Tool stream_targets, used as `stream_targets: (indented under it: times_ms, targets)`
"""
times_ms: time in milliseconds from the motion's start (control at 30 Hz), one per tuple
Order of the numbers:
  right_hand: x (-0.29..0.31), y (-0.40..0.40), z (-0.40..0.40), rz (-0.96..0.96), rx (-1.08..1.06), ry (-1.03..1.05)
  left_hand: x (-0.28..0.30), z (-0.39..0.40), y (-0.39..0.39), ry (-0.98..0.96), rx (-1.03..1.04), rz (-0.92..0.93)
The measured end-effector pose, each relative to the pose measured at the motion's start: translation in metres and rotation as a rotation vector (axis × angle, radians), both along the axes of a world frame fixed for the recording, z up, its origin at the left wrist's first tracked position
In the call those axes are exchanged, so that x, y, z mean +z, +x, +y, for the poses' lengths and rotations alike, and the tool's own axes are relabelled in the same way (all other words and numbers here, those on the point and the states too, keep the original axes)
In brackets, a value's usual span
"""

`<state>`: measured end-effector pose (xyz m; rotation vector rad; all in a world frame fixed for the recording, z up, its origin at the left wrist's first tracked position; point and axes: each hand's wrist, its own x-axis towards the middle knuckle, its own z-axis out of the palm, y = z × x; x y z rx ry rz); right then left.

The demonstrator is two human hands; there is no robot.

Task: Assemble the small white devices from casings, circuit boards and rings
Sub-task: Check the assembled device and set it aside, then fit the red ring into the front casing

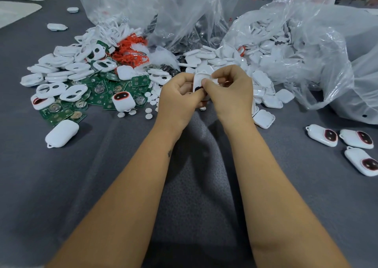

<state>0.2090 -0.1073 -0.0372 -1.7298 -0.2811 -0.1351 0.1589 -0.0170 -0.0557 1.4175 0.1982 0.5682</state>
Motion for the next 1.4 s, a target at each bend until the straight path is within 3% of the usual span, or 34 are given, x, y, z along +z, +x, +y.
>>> stream_targets:
  times_ms: [133, 367, 733, 1133, 1300, 1400]
  targets:
    - [0.0, 0.001, -0.002, 0.19, 0.112, 0.118, 0.0, 0.0, 0.0, 0.008, 0.003, 0.02]
    - [0.001, 0.003, -0.006, 0.302, 0.208, 0.211, 0.006, 0.004, -0.001, -0.109, -0.067, 0.11]
    - [0.002, 0.002, -0.008, 0.278, 0.271, 0.256, 0.006, 0.011, -0.001, -0.278, -0.171, 0.144]
    - [0.005, -0.002, -0.003, 0.307, 0.295, 0.278, 0.01, 0.009, -0.001, -0.324, -0.025, 0.163]
    - [0.004, -0.002, -0.003, 0.168, 0.262, 0.301, 0.011, 0.011, -0.001, -0.384, -0.029, 0.154]
    - [0.001, -0.004, -0.003, -0.044, 0.222, 0.125, 0.01, 0.011, 0.0, -0.351, -0.036, 0.144]
